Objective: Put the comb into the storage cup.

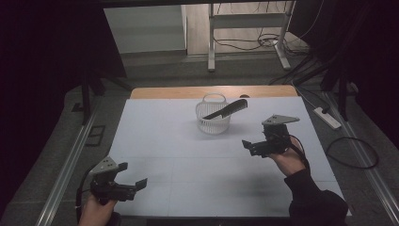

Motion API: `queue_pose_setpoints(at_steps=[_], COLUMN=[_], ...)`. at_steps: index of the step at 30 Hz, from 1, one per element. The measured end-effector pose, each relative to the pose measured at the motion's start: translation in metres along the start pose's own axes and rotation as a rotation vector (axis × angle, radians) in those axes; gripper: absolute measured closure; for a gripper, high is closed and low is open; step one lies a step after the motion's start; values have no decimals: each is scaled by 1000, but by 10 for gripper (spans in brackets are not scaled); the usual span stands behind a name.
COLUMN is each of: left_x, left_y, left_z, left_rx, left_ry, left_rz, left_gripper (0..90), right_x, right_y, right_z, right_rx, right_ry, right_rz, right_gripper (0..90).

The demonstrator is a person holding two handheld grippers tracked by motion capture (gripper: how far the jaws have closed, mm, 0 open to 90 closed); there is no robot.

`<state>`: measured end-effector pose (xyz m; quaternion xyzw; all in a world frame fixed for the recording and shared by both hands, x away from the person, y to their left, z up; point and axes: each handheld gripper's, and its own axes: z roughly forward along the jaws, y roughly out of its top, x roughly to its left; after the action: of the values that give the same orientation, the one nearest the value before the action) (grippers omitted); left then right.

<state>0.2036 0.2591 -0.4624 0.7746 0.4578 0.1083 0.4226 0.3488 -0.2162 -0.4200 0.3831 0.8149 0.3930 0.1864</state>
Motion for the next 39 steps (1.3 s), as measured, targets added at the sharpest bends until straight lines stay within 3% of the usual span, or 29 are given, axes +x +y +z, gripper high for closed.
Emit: queue_pose_setpoints(at_steps=[27, 39], left_x=[0, 0], left_y=[0, 0], left_z=[0, 0], left_rx=[2, 2], left_ry=[0, 0], left_rz=[0, -2], left_gripper=[0, 0], right_x=[9, 9], right_y=[-18, -26], right_z=[-20, -31], right_rx=[23, 32], right_ry=[-4, 2], right_rz=[-27, -15], right_gripper=[0, 1])
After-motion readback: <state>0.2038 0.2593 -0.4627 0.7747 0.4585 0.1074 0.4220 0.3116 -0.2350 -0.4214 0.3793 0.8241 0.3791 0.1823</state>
